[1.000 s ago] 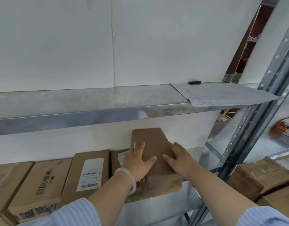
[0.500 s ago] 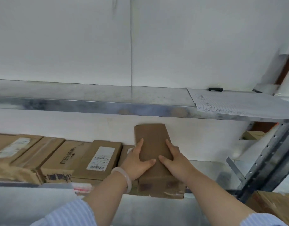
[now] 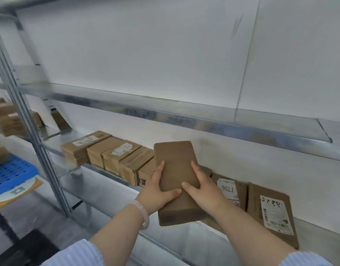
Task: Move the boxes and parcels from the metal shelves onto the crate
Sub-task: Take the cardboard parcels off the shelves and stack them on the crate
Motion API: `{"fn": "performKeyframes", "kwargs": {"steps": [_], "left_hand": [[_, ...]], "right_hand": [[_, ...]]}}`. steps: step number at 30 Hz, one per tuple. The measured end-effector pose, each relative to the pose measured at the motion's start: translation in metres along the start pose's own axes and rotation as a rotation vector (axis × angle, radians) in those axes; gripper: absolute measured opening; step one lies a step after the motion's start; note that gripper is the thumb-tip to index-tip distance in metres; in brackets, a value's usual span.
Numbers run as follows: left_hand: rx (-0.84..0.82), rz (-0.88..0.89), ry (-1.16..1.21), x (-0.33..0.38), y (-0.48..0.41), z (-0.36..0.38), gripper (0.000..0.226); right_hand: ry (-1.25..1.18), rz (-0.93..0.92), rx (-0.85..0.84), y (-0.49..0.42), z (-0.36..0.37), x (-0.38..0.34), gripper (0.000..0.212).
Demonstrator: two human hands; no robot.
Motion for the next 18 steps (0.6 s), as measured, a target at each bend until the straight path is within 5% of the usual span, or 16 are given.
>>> {"fn": "performKeyframes", "kwargs": {"steps": [18], "left_hand": [[0.321,-0.255,-0.233,-0.151,0.149,-0.354,0.111]], "right_hand": [[0.026,-0.259,-0.375,-0.012,0.358,-0.233,0.079]]}}
Point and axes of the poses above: each hand's wrist, its own y-axis away from the middle knuckle, its own z-axis out of the palm, x = y × z, the point moved 5 cm from there along -y, towards the middle knuckle, and after that the axes turned 10 degrees about z, right-handed, at the moved point
